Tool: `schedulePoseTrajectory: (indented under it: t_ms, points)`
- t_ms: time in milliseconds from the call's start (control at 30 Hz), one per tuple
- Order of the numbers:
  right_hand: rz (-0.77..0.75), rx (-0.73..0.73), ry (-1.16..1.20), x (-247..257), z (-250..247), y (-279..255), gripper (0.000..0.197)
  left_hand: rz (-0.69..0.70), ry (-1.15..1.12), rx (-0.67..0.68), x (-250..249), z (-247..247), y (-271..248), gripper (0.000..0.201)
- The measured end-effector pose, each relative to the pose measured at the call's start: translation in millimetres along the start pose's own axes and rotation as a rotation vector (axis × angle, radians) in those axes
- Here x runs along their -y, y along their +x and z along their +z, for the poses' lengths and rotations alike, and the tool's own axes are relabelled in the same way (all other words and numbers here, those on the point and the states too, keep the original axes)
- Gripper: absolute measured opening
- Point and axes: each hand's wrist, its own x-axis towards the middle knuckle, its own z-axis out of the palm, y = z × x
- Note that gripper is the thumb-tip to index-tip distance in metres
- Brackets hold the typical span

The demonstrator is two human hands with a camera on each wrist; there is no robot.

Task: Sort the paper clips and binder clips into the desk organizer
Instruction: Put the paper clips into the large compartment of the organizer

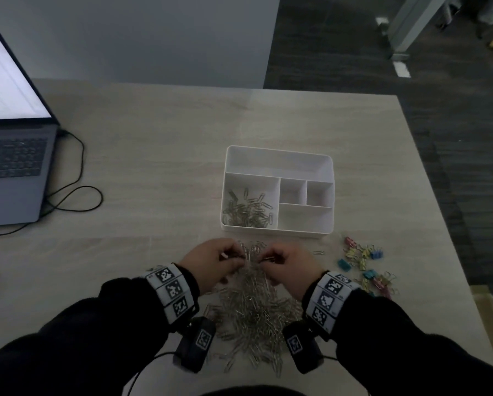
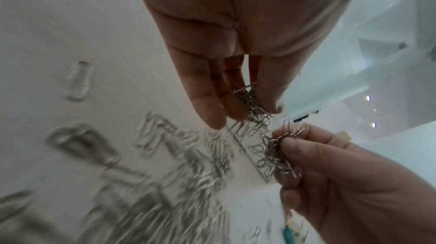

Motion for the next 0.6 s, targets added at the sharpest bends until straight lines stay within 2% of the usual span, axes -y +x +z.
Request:
schedulePoseTrajectory:
  t_ms: [167, 367, 467, 600]
  points:
    - [0.008, -0.057, 0.19, 31, -12, 21, 0.012, 0.027, -0.126, -0.127, -27, -25, 20, 0.01]
    - [0.013, -0.163, 0.269, 57, -23, 53, 0.014, 0.069, -0.042, -0.275, -50, -45, 52, 0.006]
    - [0.027, -0.205, 0.21, 61, -22, 69, 0.02, 0.081, 0.079, -0.329, -53, -48, 67, 0.006]
    - [-0.011, -0.217, -0.027, 56, -21, 82, 0.013, 0.085, 0.246, -0.336, -57, -47, 75, 0.015]
